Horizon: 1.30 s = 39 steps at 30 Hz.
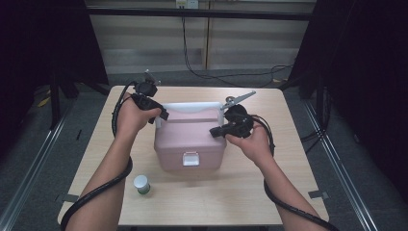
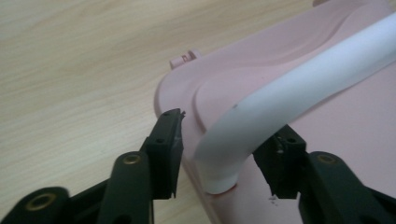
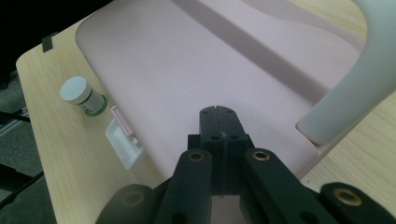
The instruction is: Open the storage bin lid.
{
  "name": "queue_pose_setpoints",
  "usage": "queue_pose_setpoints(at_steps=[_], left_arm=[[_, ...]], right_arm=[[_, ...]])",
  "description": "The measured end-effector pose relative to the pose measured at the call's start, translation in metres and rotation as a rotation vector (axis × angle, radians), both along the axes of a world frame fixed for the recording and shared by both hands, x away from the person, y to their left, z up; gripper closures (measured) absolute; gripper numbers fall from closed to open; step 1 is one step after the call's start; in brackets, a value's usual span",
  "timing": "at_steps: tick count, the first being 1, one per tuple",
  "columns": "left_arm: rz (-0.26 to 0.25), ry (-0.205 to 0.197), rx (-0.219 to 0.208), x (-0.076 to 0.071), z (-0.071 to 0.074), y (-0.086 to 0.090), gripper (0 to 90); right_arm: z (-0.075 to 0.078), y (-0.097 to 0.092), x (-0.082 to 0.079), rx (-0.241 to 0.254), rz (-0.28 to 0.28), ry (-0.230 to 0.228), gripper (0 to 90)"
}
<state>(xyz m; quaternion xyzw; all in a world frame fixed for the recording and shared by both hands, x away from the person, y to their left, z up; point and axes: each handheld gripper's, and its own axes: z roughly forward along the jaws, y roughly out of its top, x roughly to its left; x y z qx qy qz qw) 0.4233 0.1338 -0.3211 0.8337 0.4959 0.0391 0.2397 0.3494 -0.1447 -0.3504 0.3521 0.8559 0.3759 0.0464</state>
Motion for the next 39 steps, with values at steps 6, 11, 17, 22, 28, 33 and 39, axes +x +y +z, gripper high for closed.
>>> queue_pose_setpoints(at_steps=[6,11,17,22,28,33,39], left_arm=[[-0.021,0.005,0.035,0.001,0.002,-0.002,66.4],[-0.035,0.009,0.047,0.001,0.003,-0.002,67.3],[-0.064,-0.017,0.047,0.000,0.006,-0.001,67.6],[-0.066,-0.013,0.028,0.000,0.008,0.000,67.7],[-0.066,-0.027,0.015,0.000,0.011,0.002,68.0],[-0.074,-0.042,0.003,0.000,0.017,0.005,68.1],[-0.073,-0.050,0.002,0.000,0.023,0.006,68.2]], right_arm=[[-0.003,-0.004,0.000,0.034,0.007,-0.004,90.0],[-0.004,-0.006,-0.001,0.043,0.017,-0.023,90.0],[-0.002,-0.007,-0.003,0.032,0.027,-0.027,90.0],[0.000,-0.013,-0.006,0.028,0.021,-0.038,90.0],[0.007,-0.027,-0.009,0.025,0.008,-0.044,90.0],[0.013,-0.042,-0.010,-0.001,-0.013,-0.051,90.0],[0.006,-0.053,-0.010,-0.055,-0.021,-0.032,90.0]])
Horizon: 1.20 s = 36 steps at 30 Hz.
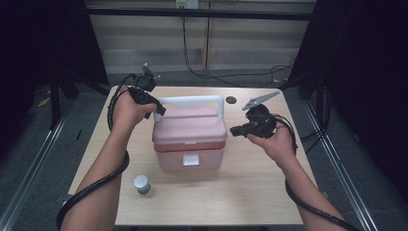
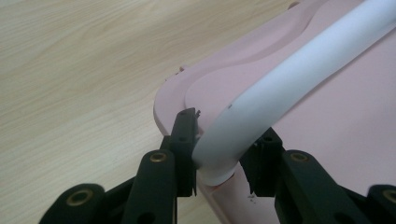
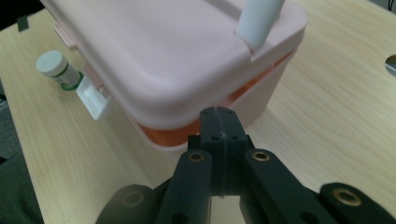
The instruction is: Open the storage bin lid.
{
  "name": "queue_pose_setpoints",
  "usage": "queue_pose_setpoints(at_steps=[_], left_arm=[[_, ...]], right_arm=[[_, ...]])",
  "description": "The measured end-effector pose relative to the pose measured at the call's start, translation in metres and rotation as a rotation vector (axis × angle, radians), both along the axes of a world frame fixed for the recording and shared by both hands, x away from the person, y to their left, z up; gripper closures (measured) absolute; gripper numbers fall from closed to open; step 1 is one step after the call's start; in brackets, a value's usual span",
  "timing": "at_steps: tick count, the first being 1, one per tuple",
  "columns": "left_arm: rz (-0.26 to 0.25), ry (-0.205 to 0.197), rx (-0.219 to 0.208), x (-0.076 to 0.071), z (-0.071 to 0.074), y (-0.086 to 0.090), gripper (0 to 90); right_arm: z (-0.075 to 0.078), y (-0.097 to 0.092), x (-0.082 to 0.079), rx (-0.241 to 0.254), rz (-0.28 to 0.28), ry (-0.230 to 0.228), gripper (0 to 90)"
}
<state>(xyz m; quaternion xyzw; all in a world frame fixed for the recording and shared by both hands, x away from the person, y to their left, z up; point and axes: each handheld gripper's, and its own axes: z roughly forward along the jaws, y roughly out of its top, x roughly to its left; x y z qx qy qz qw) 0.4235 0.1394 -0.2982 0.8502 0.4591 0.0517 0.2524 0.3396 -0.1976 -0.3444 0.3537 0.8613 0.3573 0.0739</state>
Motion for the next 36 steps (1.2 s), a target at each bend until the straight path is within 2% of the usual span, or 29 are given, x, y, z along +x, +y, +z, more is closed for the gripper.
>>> queue_pose_setpoints(at_steps=[1,3,9,13,15,20,31,36], left_arm=[[-0.010,-0.003,0.002,0.001,0.001,0.001,68.2],[-0.007,0.001,0.001,0.001,0.002,0.001,68.2],[0.008,0.005,-0.008,0.002,0.004,0.002,68.3],[0.010,-0.001,-0.005,0.002,0.006,0.001,68.2],[0.004,-0.011,-0.005,0.002,0.008,0.002,68.2],[0.011,-0.010,-0.015,0.001,0.010,0.003,68.3],[-0.008,-0.011,-0.013,-0.001,0.009,0.004,68.5],[-0.011,-0.029,-0.019,-0.001,0.007,0.005,68.6]], right_arm=[[-0.001,0.000,0.000,-0.003,-0.002,0.003,90.0],[-0.004,0.000,0.000,0.017,0.005,0.007,90.0],[-0.009,0.004,0.002,0.025,0.017,0.020,90.0],[-0.015,0.009,0.002,0.014,0.027,0.026,90.0],[-0.018,0.012,0.003,0.033,0.033,0.032,90.0],[-0.024,0.021,0.004,0.024,0.048,0.041,90.0],[-0.018,0.032,0.006,0.007,0.058,0.025,90.0],[-0.015,0.033,0.006,0.009,0.055,0.015,90.0]])
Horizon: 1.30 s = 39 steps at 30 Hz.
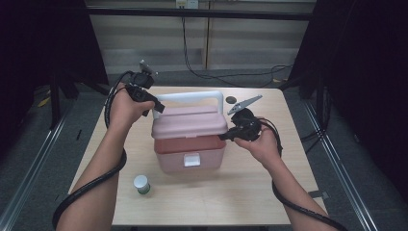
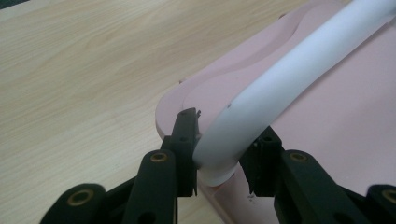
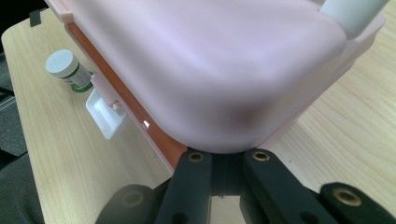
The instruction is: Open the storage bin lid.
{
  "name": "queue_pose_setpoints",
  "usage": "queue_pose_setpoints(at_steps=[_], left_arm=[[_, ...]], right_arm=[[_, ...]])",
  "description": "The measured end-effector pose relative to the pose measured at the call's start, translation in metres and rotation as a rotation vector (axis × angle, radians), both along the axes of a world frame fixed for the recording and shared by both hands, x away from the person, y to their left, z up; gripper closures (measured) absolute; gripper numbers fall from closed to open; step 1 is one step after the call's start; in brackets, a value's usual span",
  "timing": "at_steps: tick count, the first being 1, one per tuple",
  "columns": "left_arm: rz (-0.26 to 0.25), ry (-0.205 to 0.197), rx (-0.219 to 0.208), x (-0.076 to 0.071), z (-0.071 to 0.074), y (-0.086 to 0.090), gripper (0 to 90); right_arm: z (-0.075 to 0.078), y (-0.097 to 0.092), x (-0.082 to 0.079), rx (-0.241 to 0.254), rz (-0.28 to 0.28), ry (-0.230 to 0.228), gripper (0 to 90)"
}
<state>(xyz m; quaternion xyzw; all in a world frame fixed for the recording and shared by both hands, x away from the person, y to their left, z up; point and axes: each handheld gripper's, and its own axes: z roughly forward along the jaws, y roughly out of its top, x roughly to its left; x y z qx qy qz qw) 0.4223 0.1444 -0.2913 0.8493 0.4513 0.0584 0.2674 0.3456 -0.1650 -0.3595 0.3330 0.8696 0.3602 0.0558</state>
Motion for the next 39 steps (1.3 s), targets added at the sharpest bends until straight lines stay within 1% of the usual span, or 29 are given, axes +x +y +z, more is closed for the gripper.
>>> queue_pose_setpoints(at_steps=[3,4,5,6,7,8,9,11,12,14,15,18,20,23,27,30,33,37,39], left_arm=[[-0.004,-0.013,-0.006,0.000,-0.001,0.002,68.3],[0.007,-0.023,-0.011,-0.001,-0.001,0.002,67.7],[0.006,-0.038,-0.009,-0.001,0.000,0.003,66.0],[0.011,-0.044,-0.007,-0.001,0.000,0.004,64.1],[0.015,-0.045,-0.004,-0.001,0.000,0.005,60.4],[0.032,-0.055,-0.009,-0.002,0.000,0.007,58.4],[0.033,-0.062,-0.011,-0.002,0.000,0.009,55.7],[0.037,-0.063,0.004,-0.003,0.000,0.012,53.3],[0.040,-0.066,0.003,-0.004,0.000,0.014,51.4],[0.053,-0.066,-0.016,-0.005,-0.001,0.018,48.8],[0.052,-0.070,-0.015,-0.006,-0.001,0.020,47.2],[0.054,-0.062,-0.012,-0.008,-0.001,0.025,44.7],[0.049,-0.060,-0.009,-0.010,-0.001,0.029,44.7],[0.055,-0.058,-0.006,-0.013,-0.001,0.036,44.7],[0.067,-0.056,0.000,-0.017,-0.003,0.047,44.9],[0.070,-0.050,0.011,-0.020,-0.008,0.054,45.1],[0.060,-0.038,0.017,-0.022,-0.016,0.058,45.1],[0.055,-0.020,0.010,-0.023,-0.026,0.061,45.1],[0.047,-0.016,0.014,-0.023,-0.029,0.061,45.0]], right_arm=[[0.000,0.001,0.000,0.007,-0.001,-0.003,90.0],[0.001,0.001,0.000,0.006,-0.003,-0.005,90.0],[0.001,0.000,0.000,0.005,-0.004,-0.007,90.0],[0.001,0.000,0.000,0.002,-0.004,-0.004,90.0],[0.000,0.000,-0.001,-0.001,-0.005,-0.003,90.0],[0.000,0.000,-0.001,0.000,-0.006,-0.003,90.0],[0.000,0.000,-0.001,0.000,-0.004,-0.003,90.0],[0.000,0.001,-0.001,0.003,-0.006,-0.006,90.0],[0.001,0.001,-0.001,0.002,-0.005,-0.006,90.0],[0.002,0.001,-0.001,-0.005,-0.009,-0.013,90.0],[0.002,0.001,-0.001,0.001,-0.004,-0.011,90.0],[0.003,0.001,-0.001,-0.004,-0.008,-0.014,90.0],[0.005,0.002,-0.001,-0.015,-0.008,-0.016,90.0],[0.006,0.002,-0.001,-0.019,-0.010,-0.017,90.0],[0.008,0.002,-0.001,-0.013,-0.014,-0.021,90.0],[0.008,0.003,0.000,-0.004,-0.020,-0.025,90.0],[0.010,0.002,0.000,0.001,-0.022,-0.027,90.0],[0.013,0.003,0.001,-0.007,-0.026,-0.028,90.0],[0.015,0.003,0.002,0.005,-0.030,-0.029,90.0]])
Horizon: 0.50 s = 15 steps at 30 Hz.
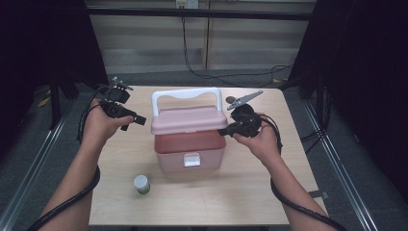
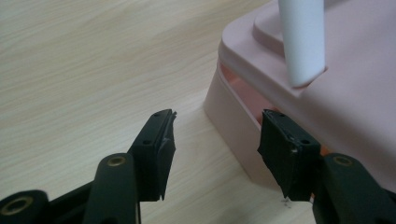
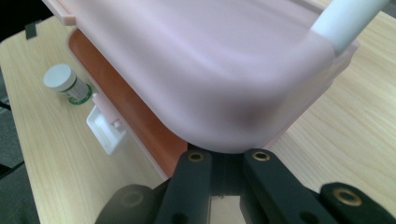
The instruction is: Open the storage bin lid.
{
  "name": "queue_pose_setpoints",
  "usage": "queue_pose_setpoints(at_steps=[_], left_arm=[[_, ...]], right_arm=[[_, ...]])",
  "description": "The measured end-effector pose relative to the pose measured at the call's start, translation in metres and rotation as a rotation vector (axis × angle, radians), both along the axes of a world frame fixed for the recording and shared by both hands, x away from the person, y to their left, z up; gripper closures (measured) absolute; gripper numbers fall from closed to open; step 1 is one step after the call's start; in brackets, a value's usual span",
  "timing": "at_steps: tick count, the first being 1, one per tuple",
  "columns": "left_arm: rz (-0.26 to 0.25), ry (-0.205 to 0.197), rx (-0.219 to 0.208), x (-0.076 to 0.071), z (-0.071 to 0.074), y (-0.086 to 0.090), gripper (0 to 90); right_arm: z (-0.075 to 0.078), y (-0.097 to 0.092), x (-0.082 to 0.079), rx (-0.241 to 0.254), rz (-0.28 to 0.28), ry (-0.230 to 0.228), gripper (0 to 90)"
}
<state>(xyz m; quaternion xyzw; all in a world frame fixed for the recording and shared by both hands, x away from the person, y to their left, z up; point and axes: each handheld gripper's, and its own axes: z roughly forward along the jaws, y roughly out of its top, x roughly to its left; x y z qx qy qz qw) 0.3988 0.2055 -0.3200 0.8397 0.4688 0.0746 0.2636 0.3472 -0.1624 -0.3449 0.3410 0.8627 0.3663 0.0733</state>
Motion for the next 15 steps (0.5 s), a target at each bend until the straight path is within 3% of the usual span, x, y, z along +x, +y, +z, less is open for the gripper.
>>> queue_pose_setpoints(at_steps=[7,15], left_arm=[[-0.029,0.008,-0.023,-0.0045,-0.0019,-0.0044,44.8],[-0.058,0.020,-0.018,-0.0064,-0.0057,-0.0095,43.9]], right_arm=[[0.0049,0.0002,0.0022,0.001,-0.003,-0.003,90.0],[0.0085,-0.0007,0.0046,0.011,-0.013,-0.007,90.0]])
